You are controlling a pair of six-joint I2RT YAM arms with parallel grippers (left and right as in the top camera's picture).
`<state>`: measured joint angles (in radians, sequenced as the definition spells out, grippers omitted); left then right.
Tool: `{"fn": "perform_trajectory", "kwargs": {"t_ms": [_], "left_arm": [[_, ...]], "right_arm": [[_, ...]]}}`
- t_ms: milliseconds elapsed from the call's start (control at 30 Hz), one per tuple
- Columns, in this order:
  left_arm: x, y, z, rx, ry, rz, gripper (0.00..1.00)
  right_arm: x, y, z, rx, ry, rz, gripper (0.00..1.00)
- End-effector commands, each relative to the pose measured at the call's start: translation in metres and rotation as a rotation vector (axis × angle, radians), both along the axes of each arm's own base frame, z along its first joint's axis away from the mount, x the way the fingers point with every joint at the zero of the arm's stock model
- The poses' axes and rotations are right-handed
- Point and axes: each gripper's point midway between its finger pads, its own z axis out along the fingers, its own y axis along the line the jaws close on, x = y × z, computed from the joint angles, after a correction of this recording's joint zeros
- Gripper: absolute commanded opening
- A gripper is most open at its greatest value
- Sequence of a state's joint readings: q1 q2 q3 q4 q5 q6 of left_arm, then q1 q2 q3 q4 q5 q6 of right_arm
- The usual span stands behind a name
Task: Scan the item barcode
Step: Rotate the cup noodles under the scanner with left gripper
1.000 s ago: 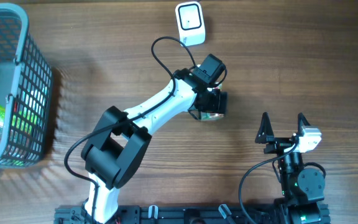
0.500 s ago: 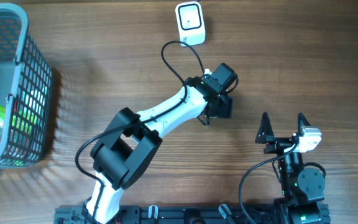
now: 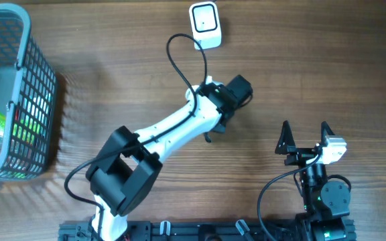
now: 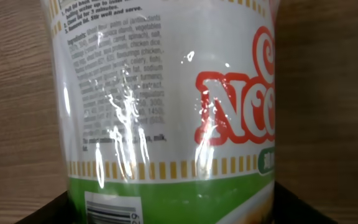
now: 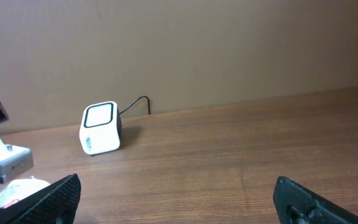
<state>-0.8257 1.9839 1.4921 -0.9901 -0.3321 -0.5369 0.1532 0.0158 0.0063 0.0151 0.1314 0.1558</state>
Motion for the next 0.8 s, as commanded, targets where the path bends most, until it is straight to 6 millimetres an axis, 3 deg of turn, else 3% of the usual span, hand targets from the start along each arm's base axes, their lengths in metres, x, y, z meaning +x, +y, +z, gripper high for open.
{"fn": "perform_trajectory", "kwargs": {"t_ms": [0, 100, 200, 367, 533, 667, 767], "left_arm": [[-0.02, -0.016, -0.002, 0.021, -0.004, -0.069, 0.74], [-0.041, -0.02, -0.016, 0.044, 0.026, -0.104, 0.82], [-0.057, -0.026, -0.029, 0.009, 0.076, -0.113, 1.0], [-0.036, -0.03, -0.026, -0.019, 0.006, -0.097, 1.0], [-0.005, -0.015, -0.013, -0.064, -0.055, 0.052, 1.0], [0.003, -0.009, -0.022, -0.156, -0.011, 0.208, 1.0], [-0.004, -0.025, -0.034, -0.273, 0.067, 0.213, 1.0]], "right_arm": [[0.0, -0.002, 0.002, 0.003, -0.009, -0.009, 1.0], [0.0, -0.002, 0.002, 0.003, -0.009, -0.009, 1.0], [0.0, -0.002, 0.002, 0.003, -0.009, -0.009, 1.0], [0.0, -0.002, 0.002, 0.003, -0.009, -0.009, 0.99], [0.0, -0.002, 0.002, 0.003, -0.009, -0.009, 1.0], [0.0, -0.002, 0.002, 0.003, -0.009, -0.009, 1.0], [0.0, -0.002, 0.002, 0.003, -0.009, -0.009, 1.0]]}}
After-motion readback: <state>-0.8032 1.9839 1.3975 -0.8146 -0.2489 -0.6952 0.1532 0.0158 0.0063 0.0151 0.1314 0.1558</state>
